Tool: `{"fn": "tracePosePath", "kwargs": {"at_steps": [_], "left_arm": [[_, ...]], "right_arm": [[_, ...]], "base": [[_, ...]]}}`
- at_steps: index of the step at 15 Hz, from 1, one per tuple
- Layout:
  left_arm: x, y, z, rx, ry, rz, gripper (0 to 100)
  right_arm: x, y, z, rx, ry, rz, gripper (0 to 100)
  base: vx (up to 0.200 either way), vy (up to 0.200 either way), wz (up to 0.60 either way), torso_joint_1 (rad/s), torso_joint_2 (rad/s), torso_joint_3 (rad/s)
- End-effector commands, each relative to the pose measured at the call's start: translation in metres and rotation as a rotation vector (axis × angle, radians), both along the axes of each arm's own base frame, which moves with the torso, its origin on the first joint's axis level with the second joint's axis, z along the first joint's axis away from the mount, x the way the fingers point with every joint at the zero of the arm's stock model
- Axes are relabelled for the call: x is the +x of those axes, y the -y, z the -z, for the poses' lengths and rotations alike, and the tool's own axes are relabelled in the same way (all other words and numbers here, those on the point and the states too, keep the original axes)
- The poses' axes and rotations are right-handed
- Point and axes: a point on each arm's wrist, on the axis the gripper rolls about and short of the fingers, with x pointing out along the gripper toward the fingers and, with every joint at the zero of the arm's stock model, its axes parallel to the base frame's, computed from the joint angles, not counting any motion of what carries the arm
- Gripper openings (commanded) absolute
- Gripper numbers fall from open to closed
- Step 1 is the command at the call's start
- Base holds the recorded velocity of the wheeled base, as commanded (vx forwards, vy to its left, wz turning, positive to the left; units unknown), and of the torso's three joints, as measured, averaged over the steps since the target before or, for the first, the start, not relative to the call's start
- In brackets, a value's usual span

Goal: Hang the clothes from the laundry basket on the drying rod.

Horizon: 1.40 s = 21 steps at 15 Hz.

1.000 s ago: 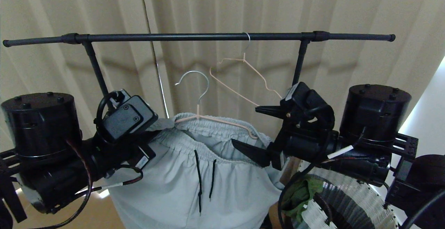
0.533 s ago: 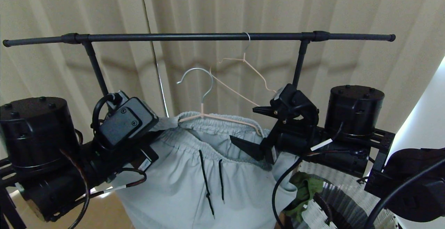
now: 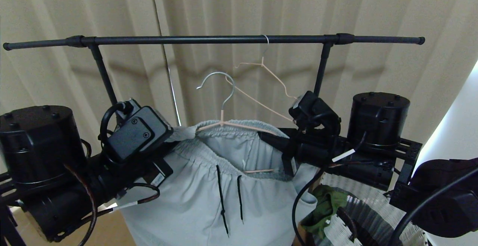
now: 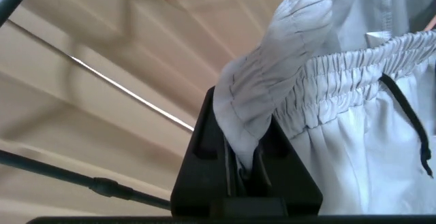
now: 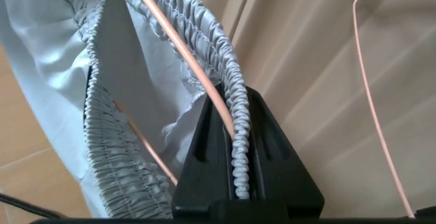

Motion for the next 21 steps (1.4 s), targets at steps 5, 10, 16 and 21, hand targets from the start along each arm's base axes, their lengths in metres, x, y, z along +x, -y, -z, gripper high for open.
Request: {"fn": "tracePosePath", "kwargs": {"at_steps": [5, 10, 16, 21], "left_arm": [[-0.001, 0.001, -0.001, -0.017, 0.015, 0.009, 0], [-0.009, 0.003, -0.004, -0.073, 0.007, 0.032, 100], [-0.051, -0.023, -0.016, -0.189, 0.049, 0.095, 100], [-0.052, -0.035, -0.003, -0.213, -0.008, 0.027, 100]], "right_arm": [[-0.003, -0.001, -0.002, 0.023, 0.031, -0.01, 0], [-0.006, 0.002, -0.01, 0.047, 0.071, -0.009, 0], [-0.012, 0.026, -0.019, 0.055, 0.089, 0.046, 0], [-0.018, 0.045, -0.033, 0.079, 0.126, 0.088, 0]], "base": [[0.0, 0.0, 0.0, 0.0, 0.0, 0.0], [0.0, 0.0, 0.0, 0.0, 0.0, 0.0], [0.0, 0.0, 0.0, 0.0, 0.0, 0.0], [0.0, 0.0, 0.0, 0.0, 0.0, 0.0]]}}
